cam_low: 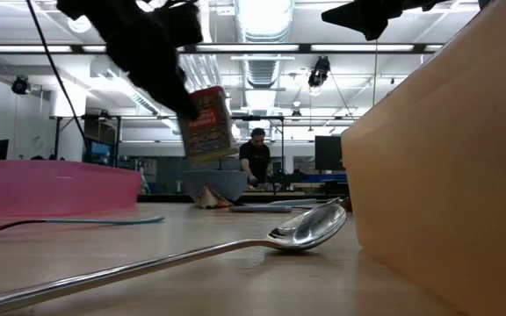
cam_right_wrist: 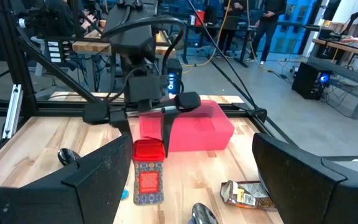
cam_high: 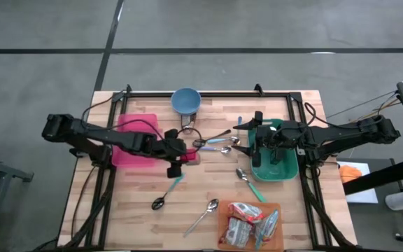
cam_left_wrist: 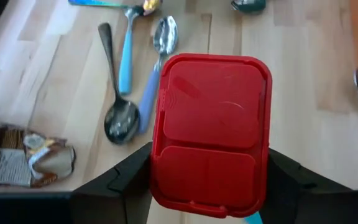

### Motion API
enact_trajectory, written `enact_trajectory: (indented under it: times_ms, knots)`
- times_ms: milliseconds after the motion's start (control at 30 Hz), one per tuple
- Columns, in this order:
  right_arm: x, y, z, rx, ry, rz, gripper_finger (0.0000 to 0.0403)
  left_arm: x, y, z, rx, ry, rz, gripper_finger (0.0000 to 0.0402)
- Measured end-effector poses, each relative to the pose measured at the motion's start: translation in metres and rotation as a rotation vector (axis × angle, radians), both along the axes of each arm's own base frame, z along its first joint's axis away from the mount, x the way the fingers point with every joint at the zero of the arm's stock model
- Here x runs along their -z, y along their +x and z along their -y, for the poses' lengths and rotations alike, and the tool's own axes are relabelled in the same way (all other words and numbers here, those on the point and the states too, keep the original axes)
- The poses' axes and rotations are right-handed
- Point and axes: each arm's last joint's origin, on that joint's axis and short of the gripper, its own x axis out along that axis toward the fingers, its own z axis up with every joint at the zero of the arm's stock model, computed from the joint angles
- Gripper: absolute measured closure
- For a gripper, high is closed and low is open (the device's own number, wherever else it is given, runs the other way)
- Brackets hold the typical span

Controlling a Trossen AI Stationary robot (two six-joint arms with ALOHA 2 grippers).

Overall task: Pick & Place Food Item
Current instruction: Put the red seasoning can into the green bin

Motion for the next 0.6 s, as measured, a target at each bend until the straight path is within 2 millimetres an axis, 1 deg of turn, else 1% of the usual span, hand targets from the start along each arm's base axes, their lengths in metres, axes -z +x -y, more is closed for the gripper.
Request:
enact_trajectory:
  times_ms: [200,433,600]
  knots:
    - [0.000,0.000,0.000,0.000,0.000,0.000,0.0072,-0.001,0.034,-0.002,-0.009,0.023,-0.009,0.0194]
    - [0.000,0.000,0.000,0.000,0.000,0.000,0.0072,0.006,0.078,0.000,0.018,0.039,-0.030,0.0185]
    - [0.000,0.000,0.000,0.000,0.000,0.002,0.0072,0.010,0.101,0.001,0.016,0.038,-0.039,0.0195]
